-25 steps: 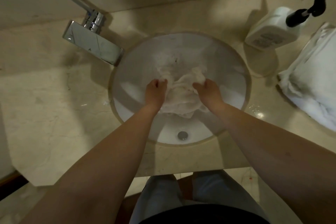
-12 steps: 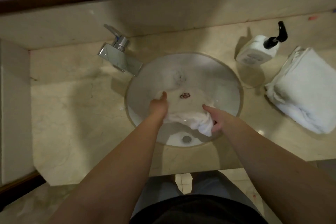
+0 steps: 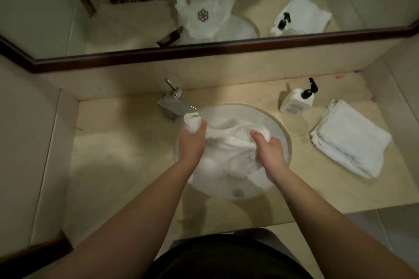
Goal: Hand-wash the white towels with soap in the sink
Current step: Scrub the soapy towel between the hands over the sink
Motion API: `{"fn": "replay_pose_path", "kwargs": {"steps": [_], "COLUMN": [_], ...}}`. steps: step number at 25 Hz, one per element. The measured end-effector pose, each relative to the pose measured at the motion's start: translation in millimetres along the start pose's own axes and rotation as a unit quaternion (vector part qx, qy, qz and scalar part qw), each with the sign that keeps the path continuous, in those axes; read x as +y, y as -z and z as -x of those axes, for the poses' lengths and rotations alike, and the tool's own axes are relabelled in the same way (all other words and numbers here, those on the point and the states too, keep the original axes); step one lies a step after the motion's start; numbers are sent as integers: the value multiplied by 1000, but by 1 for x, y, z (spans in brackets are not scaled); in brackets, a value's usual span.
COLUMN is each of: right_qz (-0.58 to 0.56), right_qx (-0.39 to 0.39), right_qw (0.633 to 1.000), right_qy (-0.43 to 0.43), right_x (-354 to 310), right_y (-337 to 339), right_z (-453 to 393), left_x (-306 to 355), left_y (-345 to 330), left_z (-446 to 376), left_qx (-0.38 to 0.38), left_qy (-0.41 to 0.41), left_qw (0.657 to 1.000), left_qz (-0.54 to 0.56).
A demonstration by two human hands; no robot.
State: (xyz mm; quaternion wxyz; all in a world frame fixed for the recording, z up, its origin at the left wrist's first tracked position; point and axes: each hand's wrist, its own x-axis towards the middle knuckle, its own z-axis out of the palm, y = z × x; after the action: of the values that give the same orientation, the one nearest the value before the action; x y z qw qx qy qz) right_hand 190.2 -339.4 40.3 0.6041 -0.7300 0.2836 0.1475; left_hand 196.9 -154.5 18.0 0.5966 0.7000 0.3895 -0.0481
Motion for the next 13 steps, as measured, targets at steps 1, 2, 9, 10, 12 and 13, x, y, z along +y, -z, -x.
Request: {"fn": "replay_pose_path", "kwargs": {"steps": [1,2,9,10,12,13], "right_qz": [-7,-17,-211,-227,-222,-214], "right_qx": [13,27,70,65,73,93], "right_qw": [1000,998,971,968,968,968], "right_qy": [27,55,91,90,86,89], "right_x": [-9,-19,-91,-98,-108,-111], "right_y": [0,0,-10,-15,-27,-31], "right_z": [9,19,56,59,66,69], "left_x": [11,22,88,93,101,104], "left_y": [8,14,22,18,8,1], "left_z": [7,15,67,71,83,87], "left_qx": [3,2,-93,-105,-105,-95], "left_qy": [-23,-44,-146,-148,-138,-127], "left_qw": [999,997,967,963,957,957], "left_qz": [28,56,186,201,231,243]}}
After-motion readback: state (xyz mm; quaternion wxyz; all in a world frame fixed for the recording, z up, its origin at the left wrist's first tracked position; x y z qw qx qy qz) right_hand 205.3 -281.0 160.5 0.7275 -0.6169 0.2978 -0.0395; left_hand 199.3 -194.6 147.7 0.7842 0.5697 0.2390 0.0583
